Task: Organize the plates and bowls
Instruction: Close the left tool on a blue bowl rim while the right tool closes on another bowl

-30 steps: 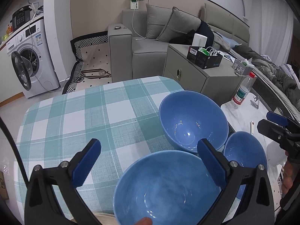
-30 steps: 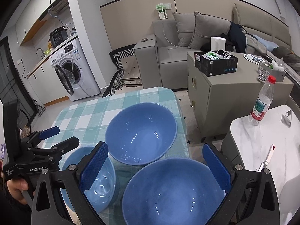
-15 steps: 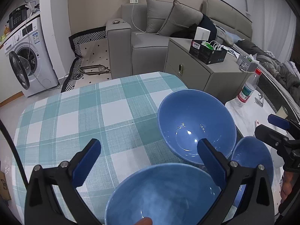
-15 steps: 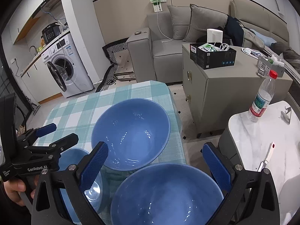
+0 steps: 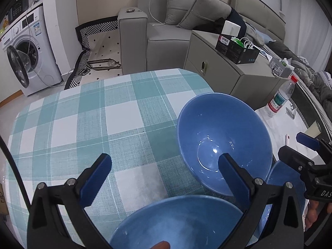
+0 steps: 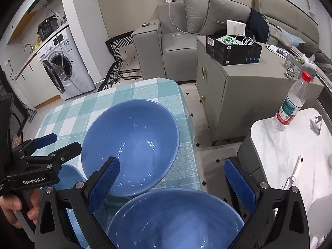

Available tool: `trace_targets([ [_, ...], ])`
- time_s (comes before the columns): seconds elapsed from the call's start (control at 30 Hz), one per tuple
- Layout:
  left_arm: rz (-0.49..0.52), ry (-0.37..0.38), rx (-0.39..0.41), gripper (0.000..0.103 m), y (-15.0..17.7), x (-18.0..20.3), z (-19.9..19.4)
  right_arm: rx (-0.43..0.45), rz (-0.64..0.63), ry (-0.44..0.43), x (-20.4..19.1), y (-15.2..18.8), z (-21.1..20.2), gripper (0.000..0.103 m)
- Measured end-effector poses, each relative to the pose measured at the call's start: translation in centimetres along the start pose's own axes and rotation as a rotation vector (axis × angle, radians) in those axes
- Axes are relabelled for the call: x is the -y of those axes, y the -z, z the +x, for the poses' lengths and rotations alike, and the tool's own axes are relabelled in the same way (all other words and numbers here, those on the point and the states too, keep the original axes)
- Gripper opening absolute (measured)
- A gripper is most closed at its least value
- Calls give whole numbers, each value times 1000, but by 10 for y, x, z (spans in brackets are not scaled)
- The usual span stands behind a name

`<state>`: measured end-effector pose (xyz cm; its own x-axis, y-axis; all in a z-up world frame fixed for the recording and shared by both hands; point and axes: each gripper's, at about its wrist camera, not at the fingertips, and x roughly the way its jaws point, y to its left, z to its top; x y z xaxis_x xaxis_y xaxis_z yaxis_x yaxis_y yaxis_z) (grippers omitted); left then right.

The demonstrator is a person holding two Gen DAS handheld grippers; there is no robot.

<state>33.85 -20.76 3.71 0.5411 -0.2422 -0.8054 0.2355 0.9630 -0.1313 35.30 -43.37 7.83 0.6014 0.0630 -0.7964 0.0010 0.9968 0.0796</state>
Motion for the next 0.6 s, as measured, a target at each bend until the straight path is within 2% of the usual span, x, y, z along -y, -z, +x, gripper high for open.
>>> trace_targets([
  [0.3, -14, 13, -28, 102, -3, 1, 15, -29, 16, 3, 5, -4, 19, 101],
  [0.43, 1, 30, -43, 98, -3, 5, 19, -52, 15, -10, 6, -3, 27, 83],
  [0.47, 3, 37, -42, 97, -3, 6, 20, -55, 16, -12, 6, -2, 28, 82],
  [0.6, 13, 71, -58, 84, -2, 10, 22, -67, 2, -14, 5, -1, 34, 71],
])
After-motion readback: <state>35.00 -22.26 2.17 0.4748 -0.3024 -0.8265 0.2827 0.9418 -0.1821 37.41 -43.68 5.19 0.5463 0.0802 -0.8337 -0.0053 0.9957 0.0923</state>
